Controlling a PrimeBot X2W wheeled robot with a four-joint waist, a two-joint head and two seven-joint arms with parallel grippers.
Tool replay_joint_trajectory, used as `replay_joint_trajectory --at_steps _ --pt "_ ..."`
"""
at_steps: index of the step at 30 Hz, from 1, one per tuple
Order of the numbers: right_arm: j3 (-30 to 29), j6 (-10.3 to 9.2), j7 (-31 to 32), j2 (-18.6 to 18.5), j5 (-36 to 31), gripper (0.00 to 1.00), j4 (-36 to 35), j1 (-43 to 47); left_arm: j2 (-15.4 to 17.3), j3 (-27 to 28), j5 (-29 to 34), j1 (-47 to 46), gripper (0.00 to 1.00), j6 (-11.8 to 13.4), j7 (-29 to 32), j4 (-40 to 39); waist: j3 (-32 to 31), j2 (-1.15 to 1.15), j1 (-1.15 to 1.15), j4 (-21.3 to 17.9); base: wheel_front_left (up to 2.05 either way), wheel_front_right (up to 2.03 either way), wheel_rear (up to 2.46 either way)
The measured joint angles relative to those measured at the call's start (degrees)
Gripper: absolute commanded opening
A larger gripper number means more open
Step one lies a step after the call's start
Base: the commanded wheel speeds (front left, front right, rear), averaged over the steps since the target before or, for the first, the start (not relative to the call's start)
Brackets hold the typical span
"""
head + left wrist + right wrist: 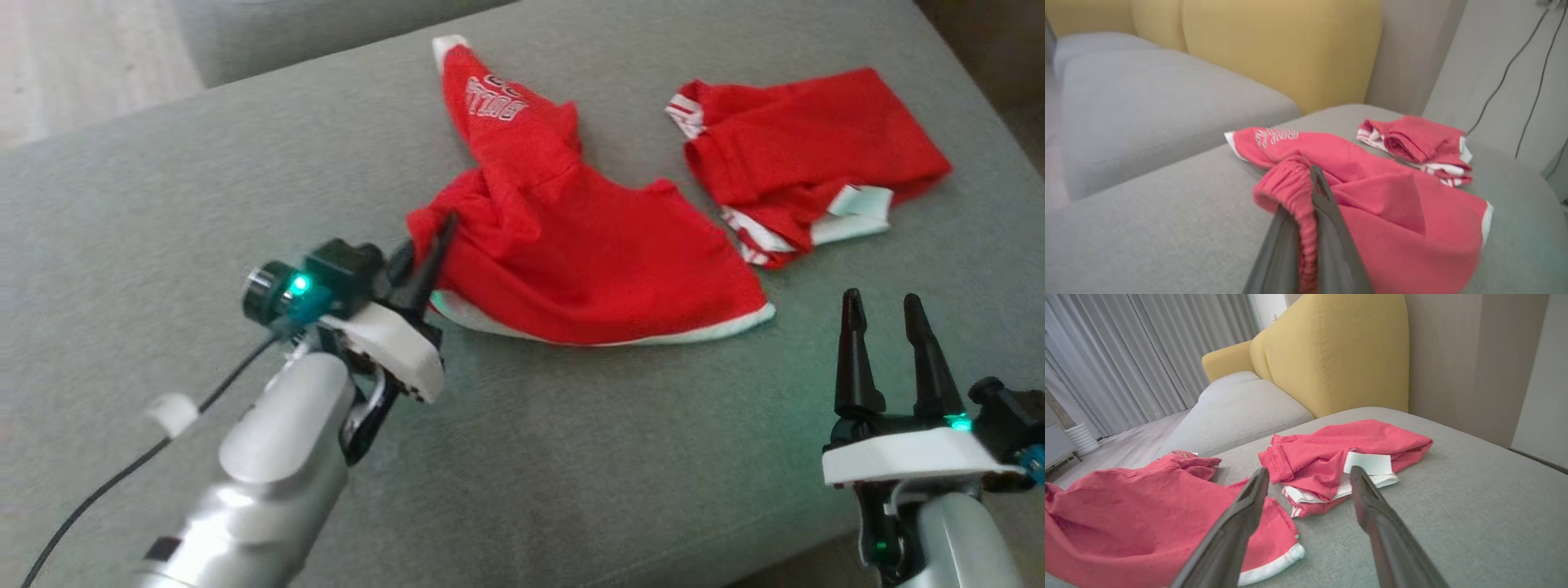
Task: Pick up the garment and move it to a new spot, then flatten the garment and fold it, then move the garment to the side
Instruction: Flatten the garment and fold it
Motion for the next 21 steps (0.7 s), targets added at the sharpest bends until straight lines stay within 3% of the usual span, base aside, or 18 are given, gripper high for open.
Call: replay_joint_trajectory --at_steps 10,21 --pt "-0.29 0.0 0.0 0.0 -1.93 1.0 -0.3 0.12 3.33 5.02 -1.25 3.93 0.0 3.6 -4.92 -9.38 -2.35 0.0 0.0 7.38 0.0 0.0 0.0" --pt "1.02 0.0 0.0 -0.01 -3.3 1.0 -0.31 0.14 7.77 6.71 -2.31 10.33 0.0 7.03 -1.96 -16.55 -3.24 0.0 -0.01 13.16 0.0 0.0 0.0"
